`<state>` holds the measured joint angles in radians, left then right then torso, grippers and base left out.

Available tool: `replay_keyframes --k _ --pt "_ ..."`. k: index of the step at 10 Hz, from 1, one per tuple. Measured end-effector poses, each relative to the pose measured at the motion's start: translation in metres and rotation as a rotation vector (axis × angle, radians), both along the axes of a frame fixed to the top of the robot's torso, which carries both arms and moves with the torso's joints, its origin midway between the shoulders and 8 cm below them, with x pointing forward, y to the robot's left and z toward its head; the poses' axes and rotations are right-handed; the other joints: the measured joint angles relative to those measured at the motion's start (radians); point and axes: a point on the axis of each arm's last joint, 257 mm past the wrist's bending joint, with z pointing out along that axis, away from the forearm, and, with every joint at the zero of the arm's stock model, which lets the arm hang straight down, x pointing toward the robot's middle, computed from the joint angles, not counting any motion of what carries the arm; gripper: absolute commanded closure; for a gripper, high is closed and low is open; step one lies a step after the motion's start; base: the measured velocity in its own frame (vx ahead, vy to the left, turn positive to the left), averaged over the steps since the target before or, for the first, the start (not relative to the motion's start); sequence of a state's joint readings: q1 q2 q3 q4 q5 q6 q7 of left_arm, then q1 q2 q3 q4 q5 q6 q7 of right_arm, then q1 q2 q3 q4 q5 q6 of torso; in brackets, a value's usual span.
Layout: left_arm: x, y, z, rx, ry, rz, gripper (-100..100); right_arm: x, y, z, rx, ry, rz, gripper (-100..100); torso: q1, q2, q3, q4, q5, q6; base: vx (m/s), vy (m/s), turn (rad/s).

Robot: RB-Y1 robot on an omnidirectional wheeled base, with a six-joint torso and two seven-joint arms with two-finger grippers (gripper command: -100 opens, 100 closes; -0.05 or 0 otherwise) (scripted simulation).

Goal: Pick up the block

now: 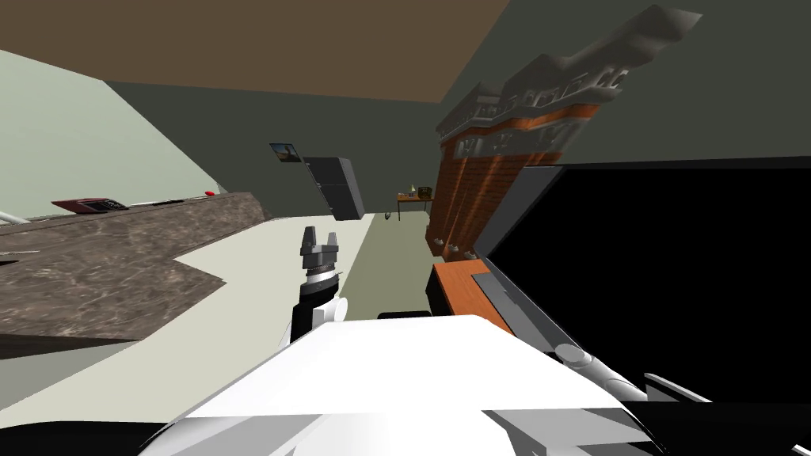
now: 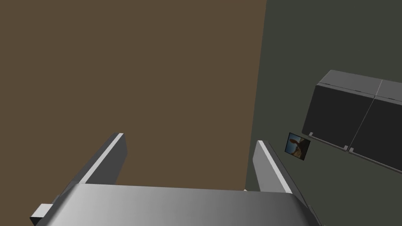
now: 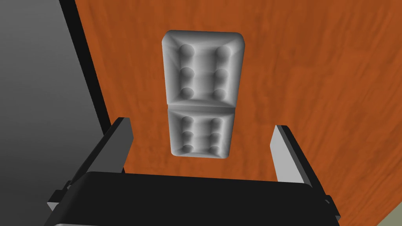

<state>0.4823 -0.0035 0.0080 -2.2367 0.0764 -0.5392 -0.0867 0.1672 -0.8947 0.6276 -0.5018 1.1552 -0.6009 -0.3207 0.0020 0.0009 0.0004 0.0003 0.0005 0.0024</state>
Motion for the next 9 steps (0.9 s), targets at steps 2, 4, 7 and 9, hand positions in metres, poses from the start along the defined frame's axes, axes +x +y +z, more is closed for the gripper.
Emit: replay_keyframes --k 2,4,7,9 --pt "0.000 0.000 0.000 0.000 0.000 0.000 0 -0.022 0.016 -0.008 0.022 0.004 -0.036 -100 -0.002 0.000 0.000 0.000 0.000 0.000 0.007 -0.029 0.069" --pt "0.000 0.000 0.000 0.000 0.000 0.000 0 -0.023 0.016 -0.009 0.026 -0.006 -0.047 -100 0.000 0.000 0.000 0.000 0.000 0.000 0.003 -0.010 0.166" --pt "0.000 0.000 0.000 0.000 0.000 0.000 0 -0.047 0.029 -0.016 0.042 -0.009 -0.080 -100 -0.001 0.000 0.000 0.000 0.000 0.000 0.005 -0.022 0.151" --pt "0.000 0.000 0.000 0.000 0.000 0.000 0 -0.070 0.043 -0.020 0.061 -0.002 -0.103 -100 -0.001 0.000 0.000 0.000 0.000 0.000 0.004 -0.026 0.088"
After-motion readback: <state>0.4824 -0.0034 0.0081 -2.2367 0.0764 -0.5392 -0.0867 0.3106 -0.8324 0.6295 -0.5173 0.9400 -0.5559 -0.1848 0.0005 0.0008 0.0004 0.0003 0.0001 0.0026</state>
